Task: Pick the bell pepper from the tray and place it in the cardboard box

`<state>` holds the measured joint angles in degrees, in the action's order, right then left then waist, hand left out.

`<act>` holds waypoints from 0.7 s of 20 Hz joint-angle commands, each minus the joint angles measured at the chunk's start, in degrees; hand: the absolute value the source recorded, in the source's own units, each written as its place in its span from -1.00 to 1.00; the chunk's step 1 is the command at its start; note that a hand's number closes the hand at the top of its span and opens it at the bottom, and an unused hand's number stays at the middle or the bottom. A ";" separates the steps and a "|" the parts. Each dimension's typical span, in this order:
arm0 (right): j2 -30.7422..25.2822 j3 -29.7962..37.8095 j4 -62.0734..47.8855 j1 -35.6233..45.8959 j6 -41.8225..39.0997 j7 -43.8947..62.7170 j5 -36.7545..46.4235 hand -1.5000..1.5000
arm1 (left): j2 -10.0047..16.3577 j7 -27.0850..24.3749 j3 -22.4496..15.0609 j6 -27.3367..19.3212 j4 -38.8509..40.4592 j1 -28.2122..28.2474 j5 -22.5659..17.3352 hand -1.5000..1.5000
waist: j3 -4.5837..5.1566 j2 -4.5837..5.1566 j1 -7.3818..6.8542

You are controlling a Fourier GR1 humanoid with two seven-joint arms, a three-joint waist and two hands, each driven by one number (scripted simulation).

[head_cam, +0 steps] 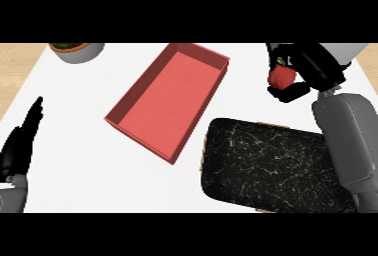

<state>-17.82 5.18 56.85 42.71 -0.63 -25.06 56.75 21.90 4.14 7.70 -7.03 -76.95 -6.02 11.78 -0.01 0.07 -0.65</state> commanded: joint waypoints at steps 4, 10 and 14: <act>6.13 -1.75 2.70 5.65 -6.32 2.03 -4.00 1.00 | 0.04 -1.12 1.16 0.35 3.30 -2.50 0.49 0.00 | 0.04 -0.07 0.57; 12.70 0.79 -1.01 15.75 -10.25 11.48 -7.96 1.00 | -1.18 -2.35 0.46 1.05 1.16 1.40 0.50 0.00 | 0.03 -0.03 -0.25; 17.58 1.28 -7.03 20.13 -4.27 14.29 -8.69 1.00 | -1.03 -3.00 0.74 0.92 4.06 -1.77 1.31 0.00 | 0.04 0.17 -0.31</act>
<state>-3.79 5.72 53.33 58.49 -6.90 -13.91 49.70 21.43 2.29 8.76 -6.07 -74.89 -6.82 12.36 0.02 0.14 -0.96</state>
